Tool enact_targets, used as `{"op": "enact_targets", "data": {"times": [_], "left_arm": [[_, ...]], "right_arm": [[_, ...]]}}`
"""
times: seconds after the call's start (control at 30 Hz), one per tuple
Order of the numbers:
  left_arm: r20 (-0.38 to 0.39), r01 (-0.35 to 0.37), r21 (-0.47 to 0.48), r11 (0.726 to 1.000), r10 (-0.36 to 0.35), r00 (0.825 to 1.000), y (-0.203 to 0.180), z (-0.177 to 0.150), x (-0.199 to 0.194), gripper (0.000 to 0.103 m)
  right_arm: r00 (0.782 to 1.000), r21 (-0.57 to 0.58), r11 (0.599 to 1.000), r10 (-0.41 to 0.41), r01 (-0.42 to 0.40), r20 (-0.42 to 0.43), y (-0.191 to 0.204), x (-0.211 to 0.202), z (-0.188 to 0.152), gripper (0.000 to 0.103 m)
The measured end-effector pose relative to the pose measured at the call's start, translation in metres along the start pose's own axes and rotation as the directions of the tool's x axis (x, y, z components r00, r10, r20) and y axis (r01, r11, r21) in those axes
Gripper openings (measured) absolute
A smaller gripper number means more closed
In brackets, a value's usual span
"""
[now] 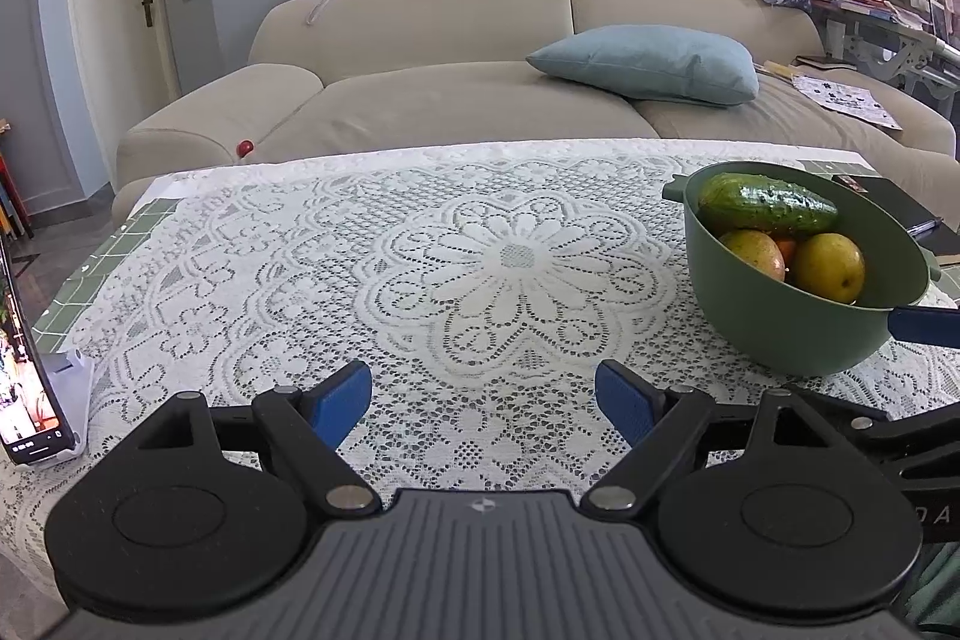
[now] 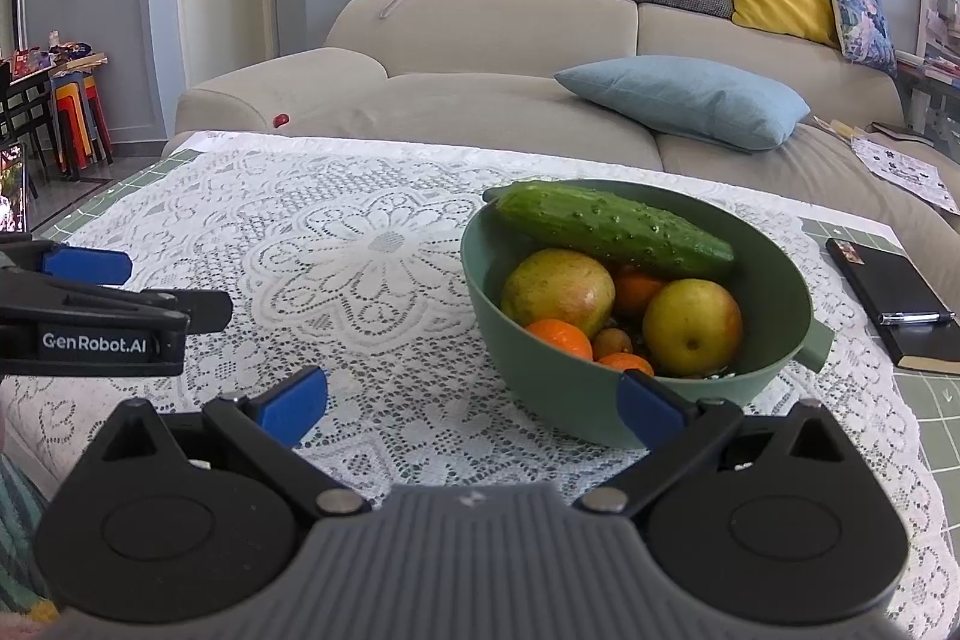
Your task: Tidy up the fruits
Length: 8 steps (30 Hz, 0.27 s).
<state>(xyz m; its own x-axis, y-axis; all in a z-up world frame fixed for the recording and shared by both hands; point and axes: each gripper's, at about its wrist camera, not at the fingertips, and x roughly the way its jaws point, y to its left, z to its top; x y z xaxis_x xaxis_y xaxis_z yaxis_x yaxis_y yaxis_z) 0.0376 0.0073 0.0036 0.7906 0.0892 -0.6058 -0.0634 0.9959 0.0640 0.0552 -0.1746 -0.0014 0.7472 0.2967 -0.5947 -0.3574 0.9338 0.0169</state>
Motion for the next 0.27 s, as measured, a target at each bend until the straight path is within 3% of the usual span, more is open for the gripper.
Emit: {"op": "enact_targets", "data": {"times": [0.27], "left_arm": [[0.009,-0.002,-0.005,1.000,0.002,1.000,0.0009,-0.0001,-0.0013,0.099]], "right_arm": [[1.000,0.002,1.000,0.008,-0.008,-0.011,0.0004,0.0039,-0.0016,0.099]]}}
